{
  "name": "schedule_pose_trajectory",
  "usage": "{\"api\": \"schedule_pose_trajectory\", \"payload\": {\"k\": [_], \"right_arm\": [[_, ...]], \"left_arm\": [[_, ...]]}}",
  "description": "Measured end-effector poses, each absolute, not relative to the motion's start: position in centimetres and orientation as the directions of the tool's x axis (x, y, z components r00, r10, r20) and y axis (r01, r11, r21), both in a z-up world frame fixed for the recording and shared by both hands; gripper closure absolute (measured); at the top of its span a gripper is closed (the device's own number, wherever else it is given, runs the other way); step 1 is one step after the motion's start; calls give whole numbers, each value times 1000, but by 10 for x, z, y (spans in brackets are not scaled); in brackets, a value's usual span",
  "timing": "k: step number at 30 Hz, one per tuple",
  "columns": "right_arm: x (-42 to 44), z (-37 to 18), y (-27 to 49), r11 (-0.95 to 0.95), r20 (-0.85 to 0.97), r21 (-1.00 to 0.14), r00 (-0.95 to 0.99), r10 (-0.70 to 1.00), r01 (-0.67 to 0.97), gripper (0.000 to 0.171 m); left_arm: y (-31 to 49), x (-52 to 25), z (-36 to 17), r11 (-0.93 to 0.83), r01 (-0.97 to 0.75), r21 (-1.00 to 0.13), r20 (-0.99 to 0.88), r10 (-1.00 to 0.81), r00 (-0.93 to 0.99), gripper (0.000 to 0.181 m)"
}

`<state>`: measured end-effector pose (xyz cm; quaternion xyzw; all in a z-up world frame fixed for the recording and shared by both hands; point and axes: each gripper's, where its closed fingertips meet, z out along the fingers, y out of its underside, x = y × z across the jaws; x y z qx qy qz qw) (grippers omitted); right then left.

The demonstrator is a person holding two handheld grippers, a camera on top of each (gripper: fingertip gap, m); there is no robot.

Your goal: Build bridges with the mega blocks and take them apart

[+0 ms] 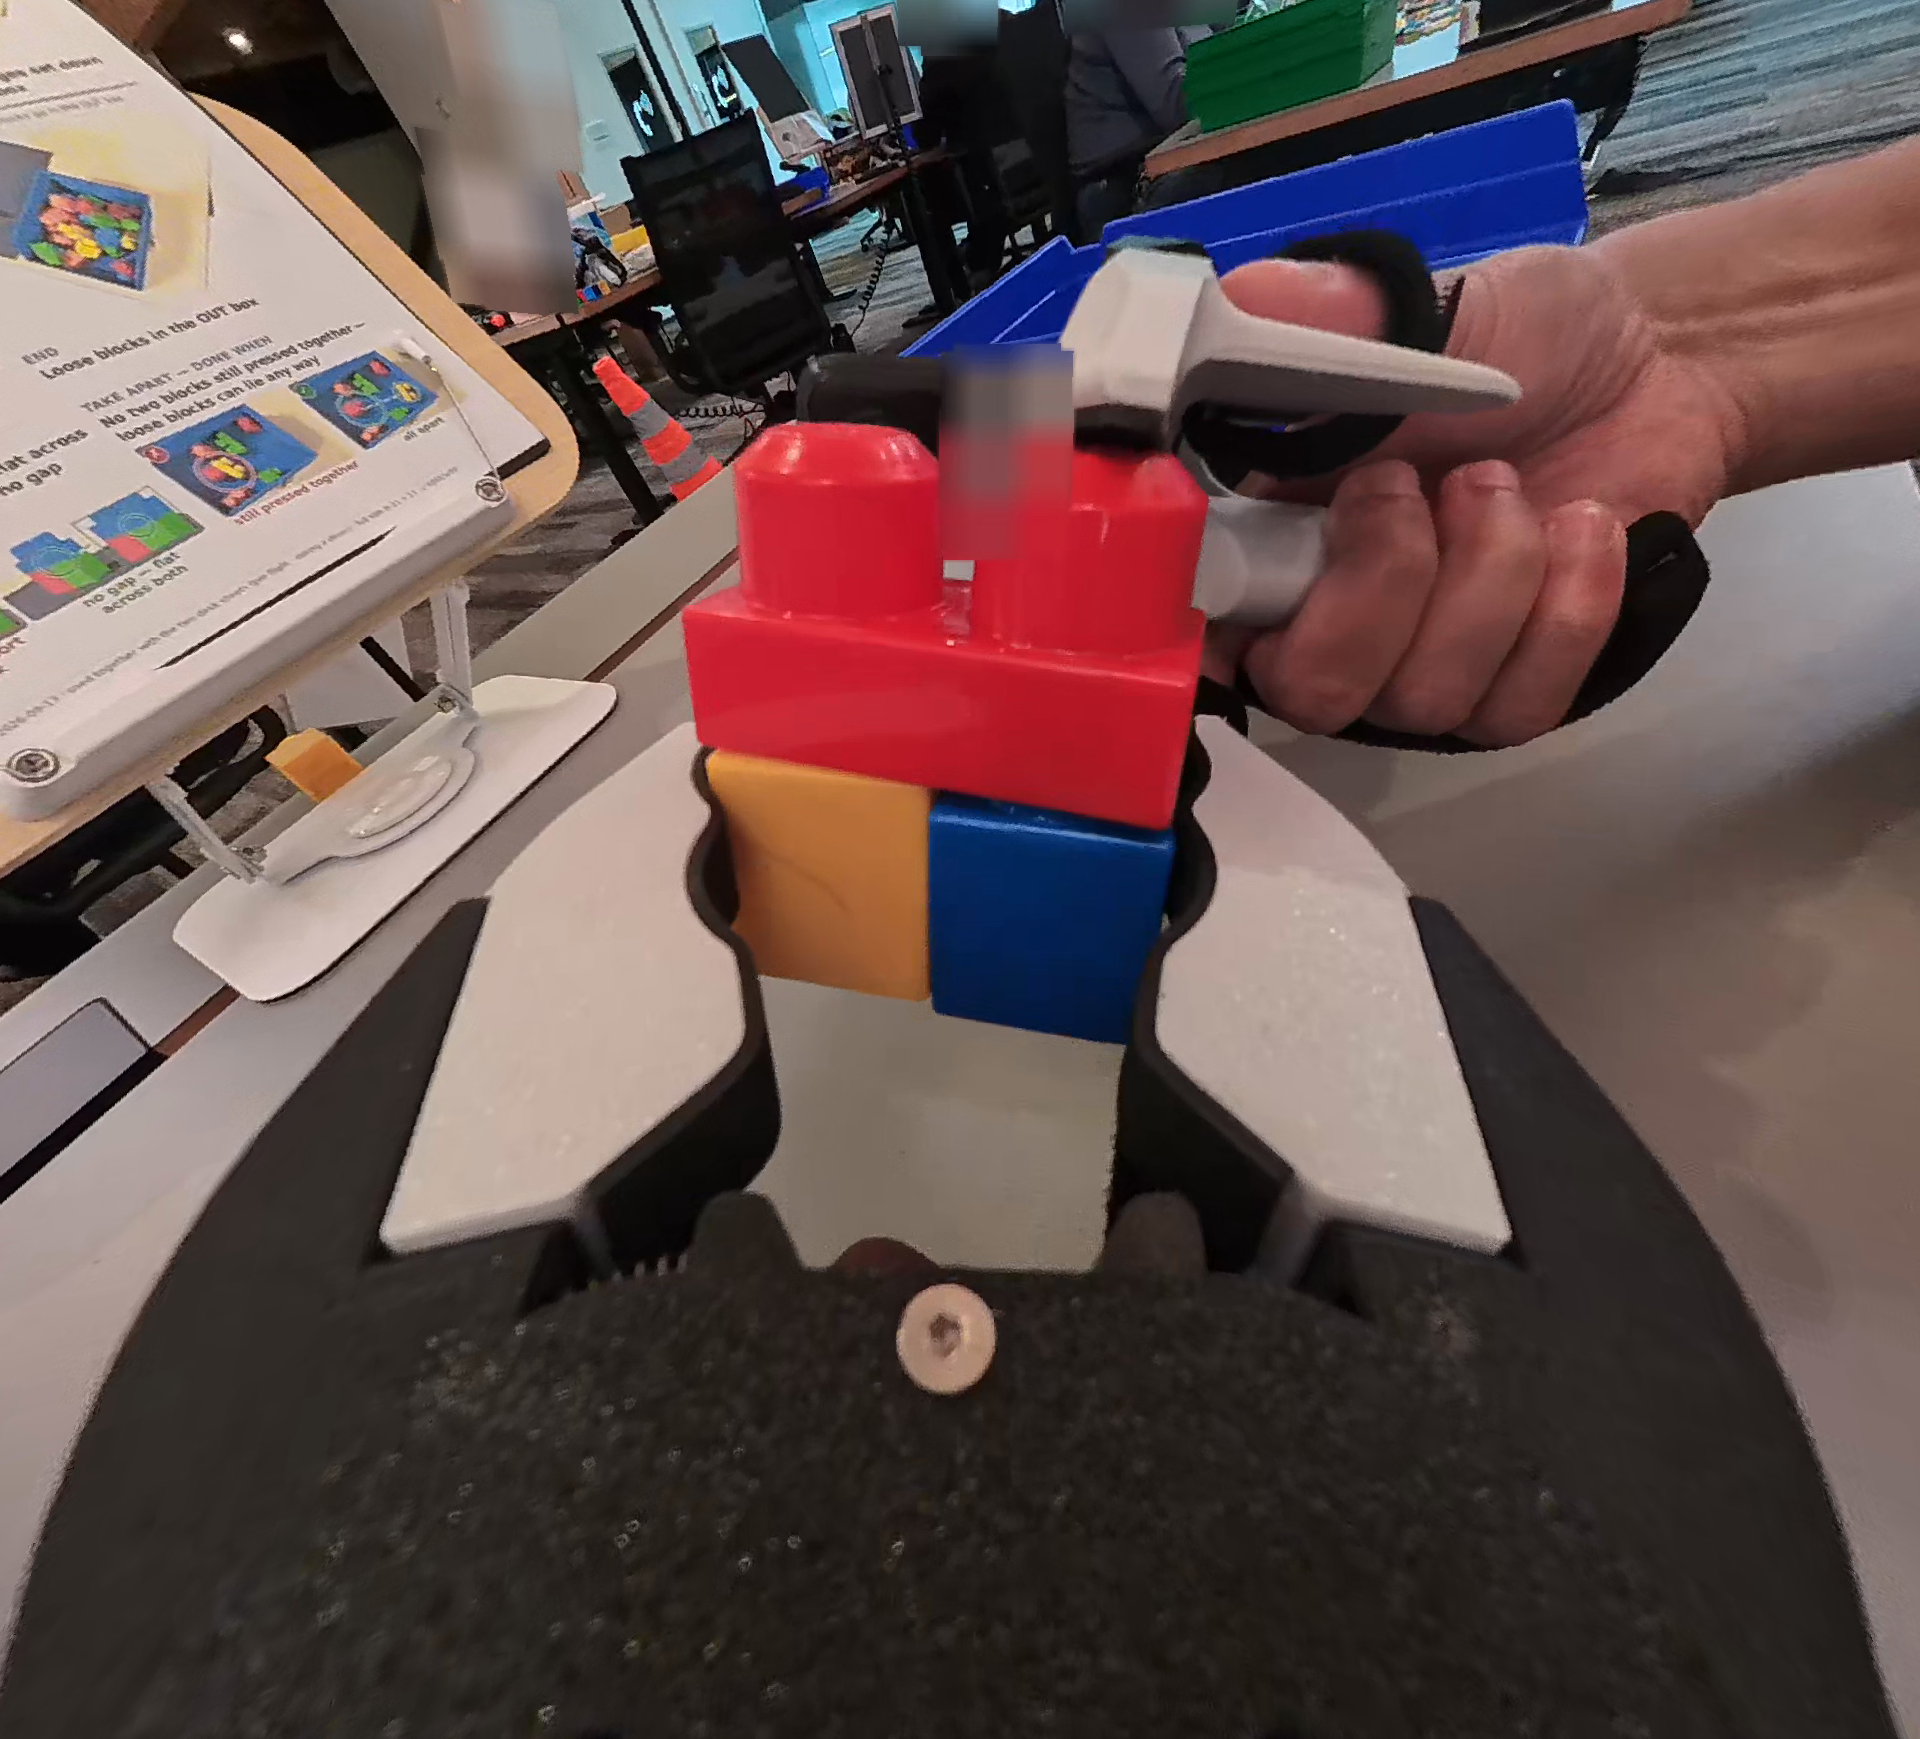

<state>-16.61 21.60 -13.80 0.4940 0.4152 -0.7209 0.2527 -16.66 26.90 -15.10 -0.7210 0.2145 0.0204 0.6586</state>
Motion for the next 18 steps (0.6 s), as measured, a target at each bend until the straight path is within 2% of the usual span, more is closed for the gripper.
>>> {"api": "schedule_pose_trajectory", "payload": {"k": [9,14,18], "right_arm": [[-168,-127,219,-594,-888,-356,-459,-25,722,80],[-167,-127,221,-556,-888,-398,-460,32,729,69],[-166,-128,214,-504,-889,-404,-457,20,763,79]], "left_arm": [[267,-169,-143,-11,-337,-942,-323,-255,911,101],[265,-164,-149,-21,-380,-925,-360,-275,892,101],[264,-153,-146,10,-397,-918,-383,-285,879,101]]}}
